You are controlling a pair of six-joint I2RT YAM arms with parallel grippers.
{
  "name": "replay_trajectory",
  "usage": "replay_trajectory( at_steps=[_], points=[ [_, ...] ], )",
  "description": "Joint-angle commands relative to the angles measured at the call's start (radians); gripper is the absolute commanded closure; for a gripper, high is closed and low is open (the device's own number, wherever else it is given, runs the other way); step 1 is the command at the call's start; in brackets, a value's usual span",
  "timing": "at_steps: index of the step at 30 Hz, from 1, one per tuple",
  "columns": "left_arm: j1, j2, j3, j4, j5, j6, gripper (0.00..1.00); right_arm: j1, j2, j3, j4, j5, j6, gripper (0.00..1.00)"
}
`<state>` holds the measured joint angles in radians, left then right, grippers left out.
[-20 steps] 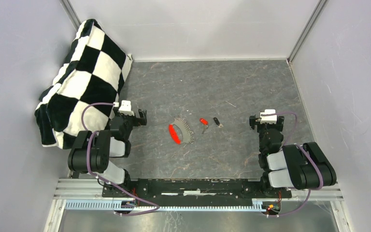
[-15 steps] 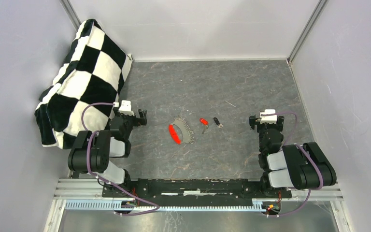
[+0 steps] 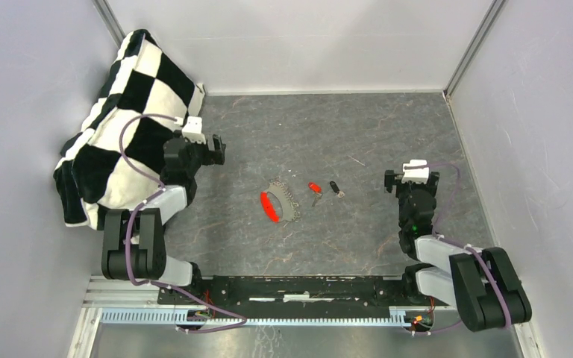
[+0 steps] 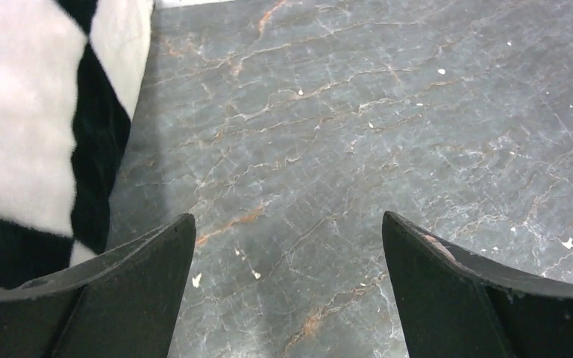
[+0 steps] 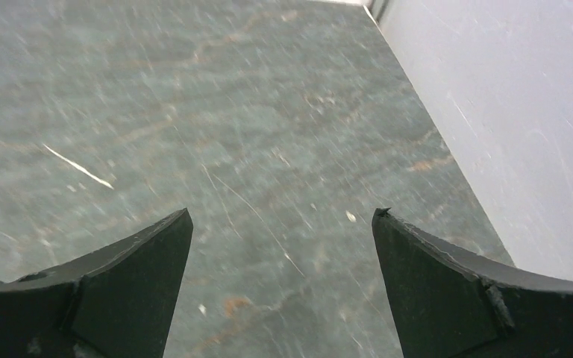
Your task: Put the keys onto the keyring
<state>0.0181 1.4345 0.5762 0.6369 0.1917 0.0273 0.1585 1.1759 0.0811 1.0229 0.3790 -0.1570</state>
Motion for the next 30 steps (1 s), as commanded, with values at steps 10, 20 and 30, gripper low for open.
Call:
replay_trajectory(
  at_steps=[10,20,30],
  points=[
    [-0.006,0.007,0.265,-0.784,0.194,0.234,0.00,0.058,0.154,0.469,-0.557,-0.312,0.382,0.02],
    [-0.007,0.008,0.344,-0.932,0.275,0.253,0.00,0.402,0.411,0.794,-0.720,-0.242,0.165,0.02],
    [-0.058,-0.014,0.322,-0.985,0.315,0.260,0.01,0.545,0.756,1.152,-0.870,-0.584,0.032,0.18]
  ],
)
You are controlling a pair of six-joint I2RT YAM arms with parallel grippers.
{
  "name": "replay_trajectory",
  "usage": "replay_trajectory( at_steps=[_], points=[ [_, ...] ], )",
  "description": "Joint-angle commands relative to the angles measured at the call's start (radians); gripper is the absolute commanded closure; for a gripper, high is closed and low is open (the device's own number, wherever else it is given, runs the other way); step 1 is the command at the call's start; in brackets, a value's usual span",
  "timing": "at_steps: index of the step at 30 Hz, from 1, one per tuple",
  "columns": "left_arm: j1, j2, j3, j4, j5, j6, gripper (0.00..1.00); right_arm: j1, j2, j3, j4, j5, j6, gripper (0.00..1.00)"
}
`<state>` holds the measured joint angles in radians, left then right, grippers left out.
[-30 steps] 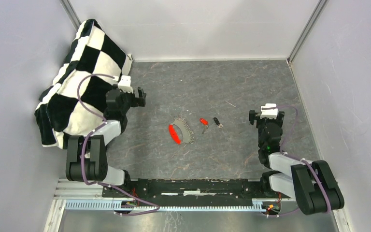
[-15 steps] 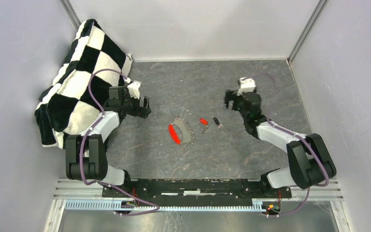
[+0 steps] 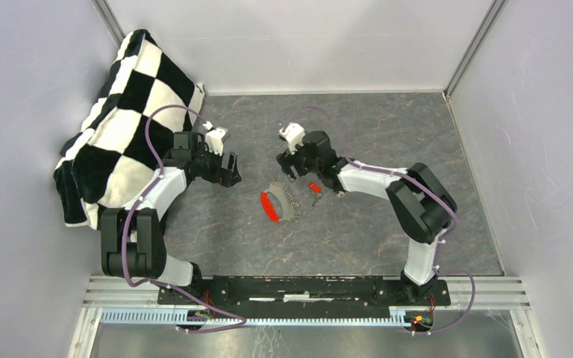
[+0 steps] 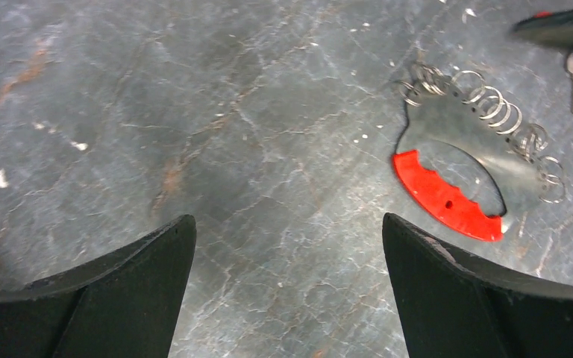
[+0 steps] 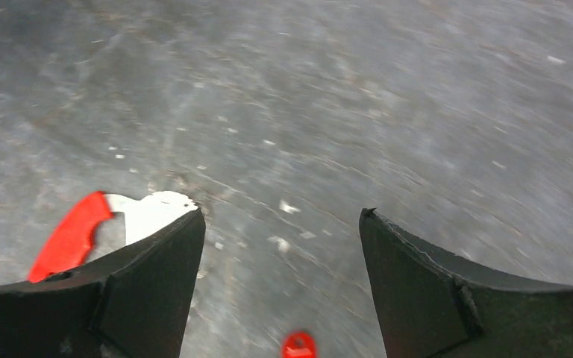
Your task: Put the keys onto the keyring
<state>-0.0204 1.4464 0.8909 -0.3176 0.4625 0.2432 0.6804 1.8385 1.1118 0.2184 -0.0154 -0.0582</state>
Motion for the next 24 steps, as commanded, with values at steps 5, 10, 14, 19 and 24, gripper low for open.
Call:
replay_trajectory(
  at_steps=[5,10,14,19,24],
  points=[
    [-0.018,-0.041,0.002,-0.070,0.038,0.051,0.03,0.026,0.232,0.277,-0.141,-0.302,-0.064,0.20],
    [-0.018,-0.061,0.002,-0.075,0.022,0.053,0.05,0.048,0.242,0.262,-0.104,-0.307,-0.047,0.20],
    [-0.018,-0.066,0.004,-0.075,0.018,0.042,0.06,0.076,0.222,0.228,-0.092,-0.226,-0.062,0.22],
    [-0.017,-0.060,0.008,-0.075,0.001,0.036,0.07,0.118,0.207,0.205,-0.085,-0.111,-0.085,0.32],
    [-0.017,-0.057,0.014,-0.077,-0.013,0.034,0.08,0.134,0.218,0.207,-0.082,-0.023,-0.099,0.44]
  ],
)
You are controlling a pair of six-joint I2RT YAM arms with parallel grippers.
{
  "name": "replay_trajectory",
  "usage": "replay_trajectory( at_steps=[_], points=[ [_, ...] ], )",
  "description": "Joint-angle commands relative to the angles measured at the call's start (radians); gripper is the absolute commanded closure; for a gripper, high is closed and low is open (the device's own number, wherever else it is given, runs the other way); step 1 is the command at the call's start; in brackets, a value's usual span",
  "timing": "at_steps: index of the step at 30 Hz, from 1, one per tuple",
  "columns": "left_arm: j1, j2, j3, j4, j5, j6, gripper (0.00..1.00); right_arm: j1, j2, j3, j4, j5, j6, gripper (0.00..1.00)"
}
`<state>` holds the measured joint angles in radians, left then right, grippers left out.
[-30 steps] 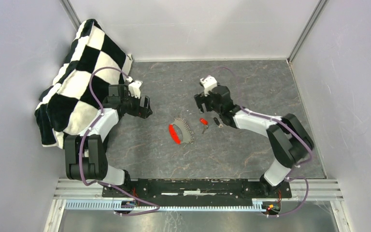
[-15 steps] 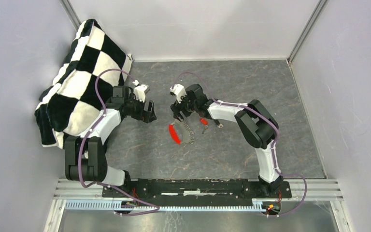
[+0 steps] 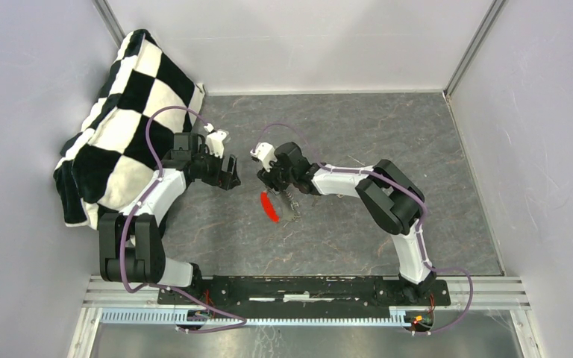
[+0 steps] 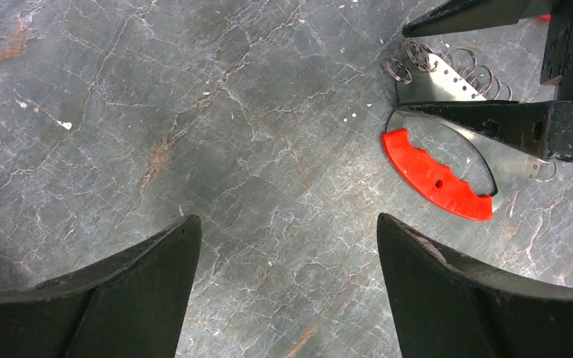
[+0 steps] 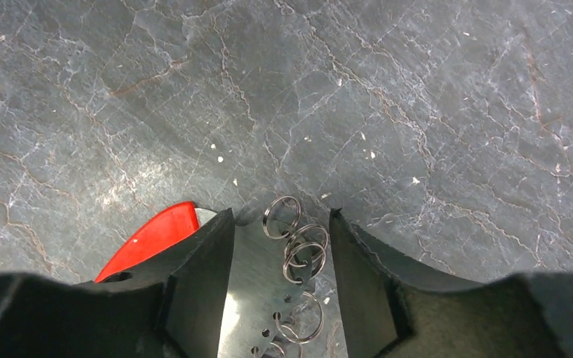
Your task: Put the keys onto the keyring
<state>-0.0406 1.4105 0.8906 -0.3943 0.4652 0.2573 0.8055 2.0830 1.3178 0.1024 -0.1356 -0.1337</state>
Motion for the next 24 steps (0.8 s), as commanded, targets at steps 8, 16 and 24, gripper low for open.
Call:
replay_trajectory(
  at_steps=[8,16,24],
  points=[
    [0.003,-0.016,0.008,-0.007,-0.035,0.025,0.10,0.014,-0.007,0.021,0.025,0.124,-0.037,0.72],
    [0.002,-0.028,0.033,-0.040,-0.030,0.045,0.10,0.014,-0.001,0.041,0.011,0.099,-0.037,0.96],
    [0.002,-0.059,0.059,-0.120,0.058,0.120,0.14,0.016,-0.135,-0.020,0.071,0.009,0.003,1.00]
  ],
)
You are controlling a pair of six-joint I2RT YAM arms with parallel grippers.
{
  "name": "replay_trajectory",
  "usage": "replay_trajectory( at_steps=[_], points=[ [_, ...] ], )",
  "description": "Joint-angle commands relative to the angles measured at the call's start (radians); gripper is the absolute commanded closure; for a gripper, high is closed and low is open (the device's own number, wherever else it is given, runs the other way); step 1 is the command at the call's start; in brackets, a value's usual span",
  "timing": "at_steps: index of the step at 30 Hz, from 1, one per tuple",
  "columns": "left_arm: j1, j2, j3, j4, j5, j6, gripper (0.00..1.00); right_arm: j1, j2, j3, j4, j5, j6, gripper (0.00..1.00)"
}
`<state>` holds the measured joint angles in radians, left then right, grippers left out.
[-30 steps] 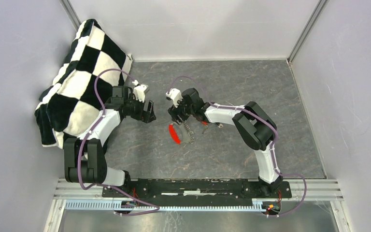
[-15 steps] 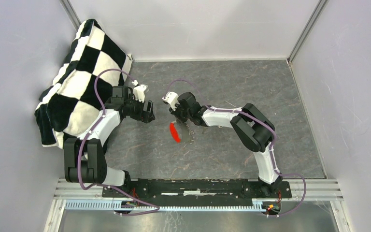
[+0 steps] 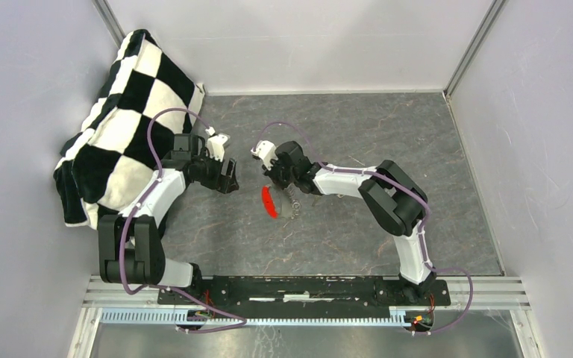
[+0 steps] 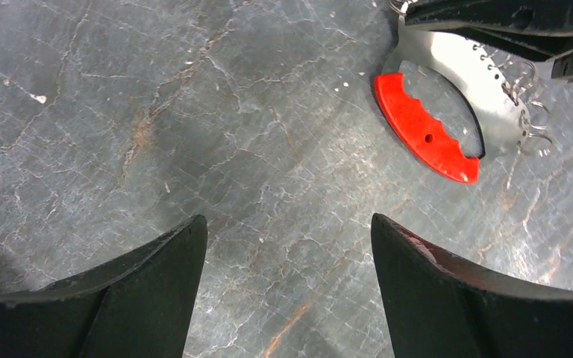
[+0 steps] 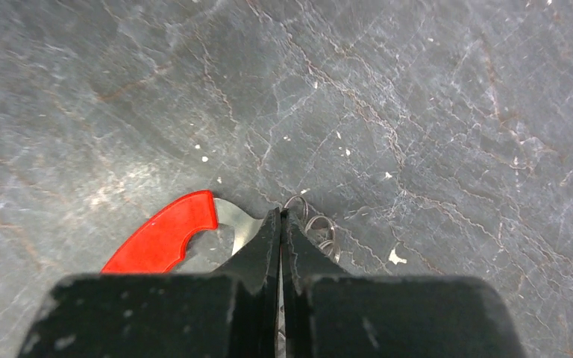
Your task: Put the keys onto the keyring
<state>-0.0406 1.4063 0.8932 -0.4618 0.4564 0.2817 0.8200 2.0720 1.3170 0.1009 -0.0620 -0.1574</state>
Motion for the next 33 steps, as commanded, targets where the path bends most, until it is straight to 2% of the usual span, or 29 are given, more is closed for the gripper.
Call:
replay_trajectory(
  at_steps=[1,8,12,17,19,24,27,33],
  points=[
    [0.002,-0.066,0.060,-0.065,0.077,0.121,0.14,0.001,-0.144,-0.037,0.086,-0.069,0.036,1.00],
    [0.003,-0.147,0.066,-0.116,0.155,0.246,0.14,0.000,-0.230,-0.104,0.138,-0.107,0.074,1.00],
    [0.002,-0.201,0.071,-0.142,0.266,0.319,0.12,0.000,-0.305,-0.146,0.154,-0.261,0.099,0.99],
    [0.002,-0.310,0.135,-0.302,0.408,0.603,0.11,0.001,-0.441,-0.224,0.222,-0.491,0.155,1.00],
    [0.001,-0.349,0.164,-0.395,0.454,0.718,0.14,0.002,-0.486,-0.247,0.246,-0.572,0.199,1.00],
    [0.001,-0.391,0.205,-0.647,0.549,0.949,0.31,0.016,-0.578,-0.278,0.283,-0.706,0.263,1.00],
    [0.001,-0.426,0.208,-0.707,0.601,1.005,0.34,0.027,-0.621,-0.284,0.287,-0.732,0.282,1.00],
    [0.000,-0.511,0.210,-0.682,0.707,0.982,0.40,0.042,-0.662,-0.266,0.295,-0.766,0.308,1.00]
  ],
)
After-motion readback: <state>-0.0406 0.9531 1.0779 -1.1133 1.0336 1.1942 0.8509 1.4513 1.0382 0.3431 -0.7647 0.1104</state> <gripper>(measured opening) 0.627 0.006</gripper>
